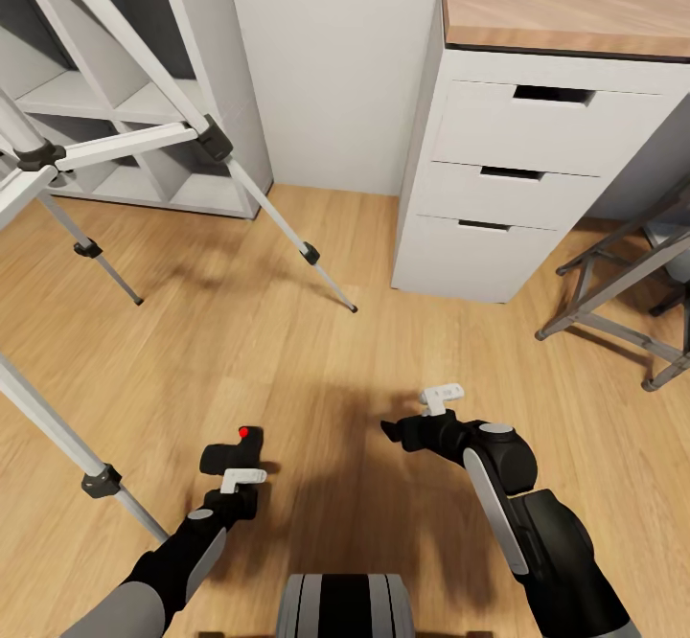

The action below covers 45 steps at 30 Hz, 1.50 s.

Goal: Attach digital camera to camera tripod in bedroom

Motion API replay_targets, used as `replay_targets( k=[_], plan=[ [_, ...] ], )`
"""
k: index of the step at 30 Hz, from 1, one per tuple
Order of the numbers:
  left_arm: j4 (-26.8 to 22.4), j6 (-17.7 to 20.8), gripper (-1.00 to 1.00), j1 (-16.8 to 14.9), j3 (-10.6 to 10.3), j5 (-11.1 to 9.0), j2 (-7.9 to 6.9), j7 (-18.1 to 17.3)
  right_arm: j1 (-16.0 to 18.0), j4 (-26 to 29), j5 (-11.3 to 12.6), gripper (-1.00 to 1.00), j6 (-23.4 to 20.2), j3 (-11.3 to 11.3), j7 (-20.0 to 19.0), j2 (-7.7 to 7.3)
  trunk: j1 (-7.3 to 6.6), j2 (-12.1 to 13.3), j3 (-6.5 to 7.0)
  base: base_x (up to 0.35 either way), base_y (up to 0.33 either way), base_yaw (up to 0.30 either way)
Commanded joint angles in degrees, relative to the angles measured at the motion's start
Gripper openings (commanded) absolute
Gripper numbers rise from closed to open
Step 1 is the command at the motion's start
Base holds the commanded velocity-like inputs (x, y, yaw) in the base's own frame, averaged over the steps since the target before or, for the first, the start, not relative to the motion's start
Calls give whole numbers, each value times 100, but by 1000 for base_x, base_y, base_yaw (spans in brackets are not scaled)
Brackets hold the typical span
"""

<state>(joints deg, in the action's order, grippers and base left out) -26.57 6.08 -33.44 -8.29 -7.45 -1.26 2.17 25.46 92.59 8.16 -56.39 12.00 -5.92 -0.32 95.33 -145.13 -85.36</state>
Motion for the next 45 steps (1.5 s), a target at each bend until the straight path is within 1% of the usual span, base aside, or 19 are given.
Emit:
replay_targets(
  k=[1, 21, 32, 45],
  plan=[
    [-6, 31, -100, 4, -77, -117, -5, 10, 3, 5, 18, 100, -25, 3, 4, -3, 0, -1, -4, 0, 0, 0],
    [-14, 19, -100, 4, -77, -115, 0, 28, 3, 5, 18, 100, -26, 4, 5, -3, 0, -1, -4, 0, 0, 0],
    [-23, 30, -100, 4, -77, -113, 3, 33, 3, 5, 18, 100, -23, 4, 9, -3, -28, 14, 240, 0, 0, 0],
    [-174, 115, -100, 7, -85, -124, 24, 16, 5, 5, 18, 100, -23, 4, 7, 2, -62, 31, 528, 0, 0, 0]
  ],
)
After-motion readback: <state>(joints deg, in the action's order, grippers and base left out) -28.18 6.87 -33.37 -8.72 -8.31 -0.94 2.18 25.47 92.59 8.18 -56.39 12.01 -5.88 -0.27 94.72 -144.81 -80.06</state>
